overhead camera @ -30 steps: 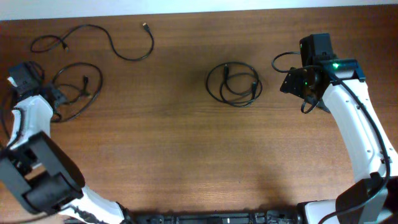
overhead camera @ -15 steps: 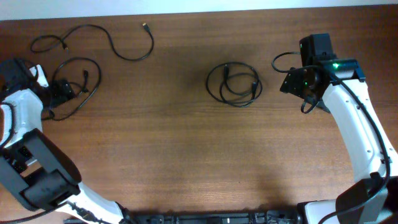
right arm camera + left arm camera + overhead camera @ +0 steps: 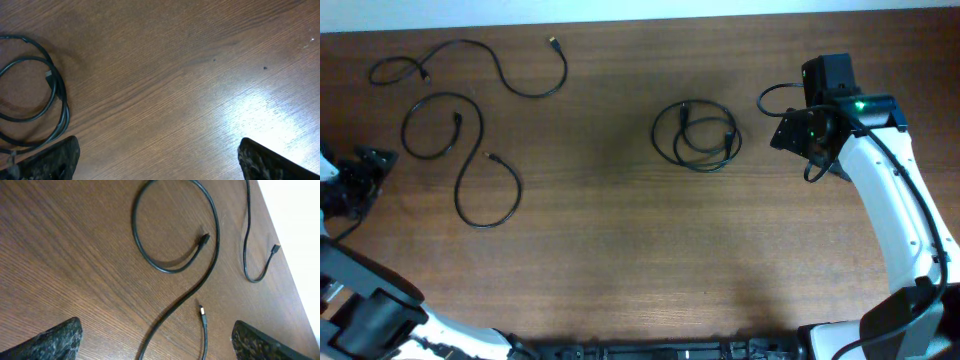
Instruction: Untangle cables
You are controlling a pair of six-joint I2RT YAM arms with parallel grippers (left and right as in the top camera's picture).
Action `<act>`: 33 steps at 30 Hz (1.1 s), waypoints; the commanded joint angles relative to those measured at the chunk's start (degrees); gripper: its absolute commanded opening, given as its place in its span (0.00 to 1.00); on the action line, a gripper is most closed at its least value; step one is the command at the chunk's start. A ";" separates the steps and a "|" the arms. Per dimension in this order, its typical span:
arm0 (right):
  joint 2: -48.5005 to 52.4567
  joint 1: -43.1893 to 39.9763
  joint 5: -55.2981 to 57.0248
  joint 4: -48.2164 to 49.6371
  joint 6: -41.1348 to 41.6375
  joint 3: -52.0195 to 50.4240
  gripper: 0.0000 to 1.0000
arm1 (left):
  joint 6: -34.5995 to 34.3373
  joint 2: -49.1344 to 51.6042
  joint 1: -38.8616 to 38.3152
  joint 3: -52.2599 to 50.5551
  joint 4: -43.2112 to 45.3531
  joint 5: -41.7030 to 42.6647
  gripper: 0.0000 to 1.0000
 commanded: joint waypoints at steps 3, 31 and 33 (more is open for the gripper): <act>0.00 -0.15 0.94 -0.04 0.09 0.15 0.99 | 3.19 -0.63 -14.49 -1.60 0.70 -22.69 0.91; 0.00 -0.15 0.94 -0.04 0.09 0.15 0.99 | 38.45 10.60 -20.28 -0.61 17.40 -11.72 0.95; 0.00 -0.15 0.94 -0.04 0.09 0.15 0.99 | 42.32 11.30 -20.57 -1.90 16.72 -12.55 0.91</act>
